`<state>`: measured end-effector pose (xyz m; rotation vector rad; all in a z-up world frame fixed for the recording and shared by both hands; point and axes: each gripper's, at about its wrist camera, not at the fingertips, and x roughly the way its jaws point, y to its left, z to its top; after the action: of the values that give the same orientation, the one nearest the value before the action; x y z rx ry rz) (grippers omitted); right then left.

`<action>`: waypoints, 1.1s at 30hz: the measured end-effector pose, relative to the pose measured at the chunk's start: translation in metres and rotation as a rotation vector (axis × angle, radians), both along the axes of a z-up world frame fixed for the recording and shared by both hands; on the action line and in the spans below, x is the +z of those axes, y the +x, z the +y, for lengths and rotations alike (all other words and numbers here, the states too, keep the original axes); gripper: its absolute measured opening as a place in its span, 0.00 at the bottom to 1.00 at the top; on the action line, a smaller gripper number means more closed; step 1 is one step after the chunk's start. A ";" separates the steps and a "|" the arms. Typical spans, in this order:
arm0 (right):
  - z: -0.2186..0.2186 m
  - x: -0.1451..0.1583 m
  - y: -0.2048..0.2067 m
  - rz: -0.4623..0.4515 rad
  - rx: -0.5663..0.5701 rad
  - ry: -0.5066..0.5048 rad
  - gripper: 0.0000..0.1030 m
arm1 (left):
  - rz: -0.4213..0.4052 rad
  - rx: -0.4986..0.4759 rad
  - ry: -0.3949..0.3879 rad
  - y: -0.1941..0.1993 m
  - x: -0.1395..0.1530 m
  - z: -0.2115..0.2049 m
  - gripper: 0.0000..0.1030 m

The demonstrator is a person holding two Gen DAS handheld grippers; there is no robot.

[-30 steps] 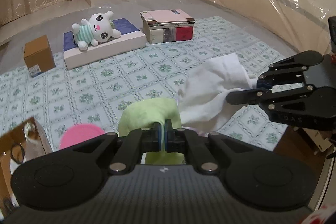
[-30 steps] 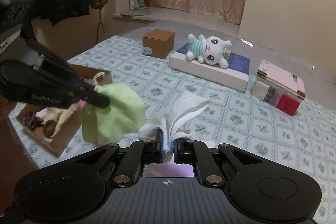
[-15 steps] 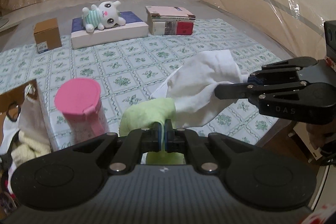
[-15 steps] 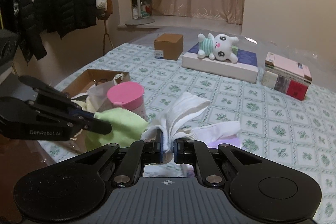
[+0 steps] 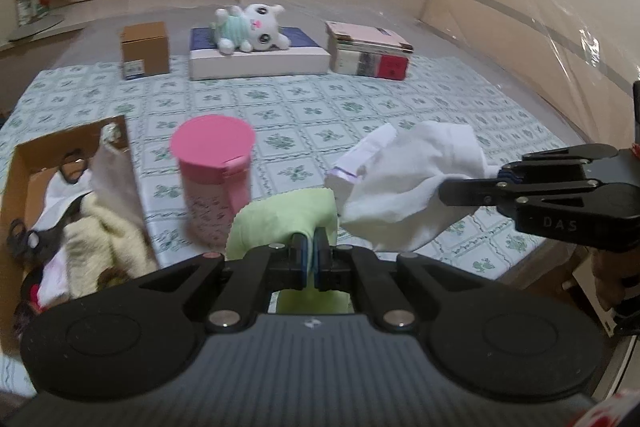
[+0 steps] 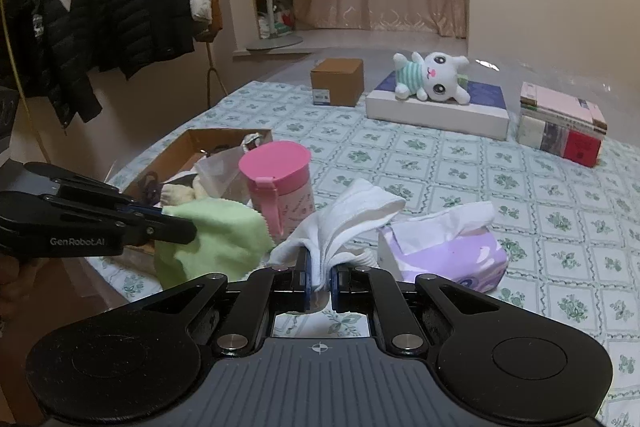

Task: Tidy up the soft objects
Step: 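Lift the green cloth and white tissue and carry them over the box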

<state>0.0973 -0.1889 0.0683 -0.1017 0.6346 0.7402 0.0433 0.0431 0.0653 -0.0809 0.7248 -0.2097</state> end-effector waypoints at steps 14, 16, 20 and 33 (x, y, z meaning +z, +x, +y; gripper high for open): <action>0.048 0.000 -0.016 -0.002 0.135 0.002 0.08 | -0.005 0.183 0.021 -0.045 -0.001 0.063 0.02; 0.059 -0.001 -0.017 -0.001 0.155 0.000 0.08 | -0.005 0.203 0.019 -0.047 -0.001 0.071 0.02; 0.081 -0.002 -0.018 -0.003 0.196 -0.003 0.08 | -0.008 0.230 0.023 -0.051 0.000 0.088 0.02; 0.146 -0.007 -0.013 -0.008 0.295 -0.014 0.08 | -0.008 0.286 0.045 -0.051 -0.002 0.128 0.02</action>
<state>0.0845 -0.0428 0.0609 -0.2140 0.6236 1.0192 -0.0081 0.1712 0.0636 -0.1392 0.7015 0.0800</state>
